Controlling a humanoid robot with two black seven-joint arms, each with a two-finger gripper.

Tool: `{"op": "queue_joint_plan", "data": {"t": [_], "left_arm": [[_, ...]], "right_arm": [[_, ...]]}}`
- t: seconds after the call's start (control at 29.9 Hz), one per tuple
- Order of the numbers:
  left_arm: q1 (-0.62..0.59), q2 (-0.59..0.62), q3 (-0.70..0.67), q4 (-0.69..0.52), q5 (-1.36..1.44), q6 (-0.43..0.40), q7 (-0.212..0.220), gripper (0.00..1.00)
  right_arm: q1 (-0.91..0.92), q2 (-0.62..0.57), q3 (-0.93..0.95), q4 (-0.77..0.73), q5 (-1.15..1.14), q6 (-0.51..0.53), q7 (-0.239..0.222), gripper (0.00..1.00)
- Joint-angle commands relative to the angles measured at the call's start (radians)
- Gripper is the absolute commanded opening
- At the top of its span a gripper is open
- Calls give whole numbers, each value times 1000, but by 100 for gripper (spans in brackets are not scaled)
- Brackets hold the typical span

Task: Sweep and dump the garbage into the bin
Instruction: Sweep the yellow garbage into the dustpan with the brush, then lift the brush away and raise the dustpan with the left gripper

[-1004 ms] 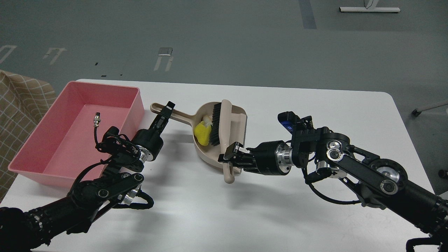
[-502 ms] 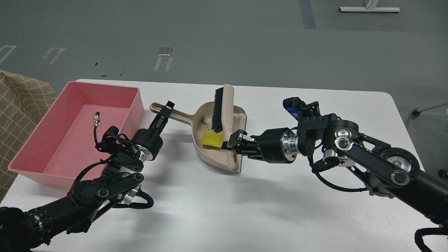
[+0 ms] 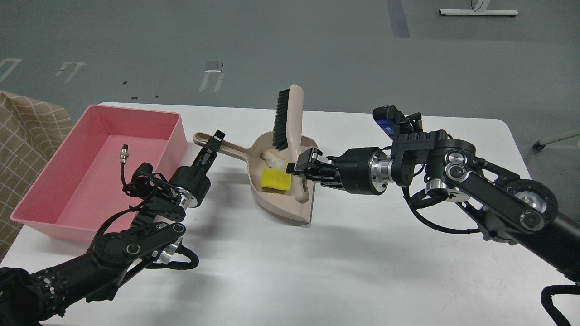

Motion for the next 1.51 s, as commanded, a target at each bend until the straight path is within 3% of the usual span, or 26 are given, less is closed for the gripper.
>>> {"op": "queue_joint_plan", "data": {"t": [0.0, 0.8, 1.14, 1.47], "left_arm": [[-5, 10, 1, -50, -8, 0, 1, 0], [-29, 98, -10, -148, -134, 0, 15, 0], [-69, 130, -13, -148, -198, 0, 14, 0], [-97, 155, -30, -148, -238, 0, 14, 0]], "right_arm": [[1, -34, 20, 27, 0, 0, 1, 0], [-1, -370, 106, 30, 104, 0, 10, 0], [-27, -412, 130, 16, 132, 0, 13, 0], [-146, -409, 278, 13, 132, 0, 18, 0]]}}
